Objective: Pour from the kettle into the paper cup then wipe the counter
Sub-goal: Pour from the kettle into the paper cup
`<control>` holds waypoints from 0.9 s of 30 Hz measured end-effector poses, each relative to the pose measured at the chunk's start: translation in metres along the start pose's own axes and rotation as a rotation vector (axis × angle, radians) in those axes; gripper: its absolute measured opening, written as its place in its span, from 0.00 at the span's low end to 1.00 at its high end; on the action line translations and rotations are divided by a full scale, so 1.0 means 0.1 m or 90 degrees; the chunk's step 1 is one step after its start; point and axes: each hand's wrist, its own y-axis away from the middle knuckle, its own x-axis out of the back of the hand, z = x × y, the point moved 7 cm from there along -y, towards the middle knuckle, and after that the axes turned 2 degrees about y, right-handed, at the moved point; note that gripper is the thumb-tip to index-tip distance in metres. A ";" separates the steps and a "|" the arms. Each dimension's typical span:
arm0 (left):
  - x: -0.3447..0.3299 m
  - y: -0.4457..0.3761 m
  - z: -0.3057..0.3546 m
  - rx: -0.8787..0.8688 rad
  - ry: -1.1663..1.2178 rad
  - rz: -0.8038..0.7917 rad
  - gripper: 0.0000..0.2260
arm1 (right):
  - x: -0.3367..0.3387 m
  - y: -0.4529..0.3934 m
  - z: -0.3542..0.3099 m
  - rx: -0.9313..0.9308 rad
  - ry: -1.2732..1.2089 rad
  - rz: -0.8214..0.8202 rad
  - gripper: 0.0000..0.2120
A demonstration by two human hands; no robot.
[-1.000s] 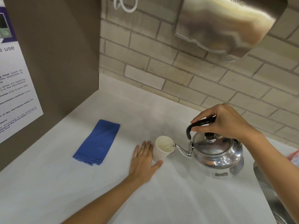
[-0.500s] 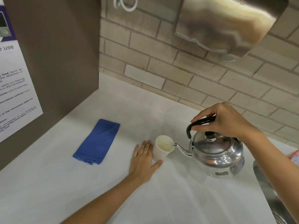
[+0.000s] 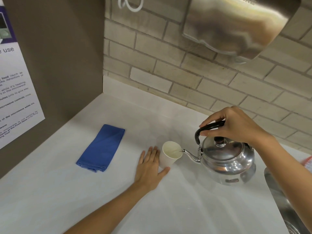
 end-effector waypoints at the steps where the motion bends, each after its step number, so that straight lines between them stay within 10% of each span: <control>1: 0.00 0.00 0.00 0.001 0.000 0.000 0.37 | 0.00 0.00 0.00 0.000 0.001 0.001 0.11; 27: 0.02 0.01 0.01 -0.001 0.005 -0.001 0.37 | -0.02 -0.03 -0.05 0.005 0.003 -0.017 0.15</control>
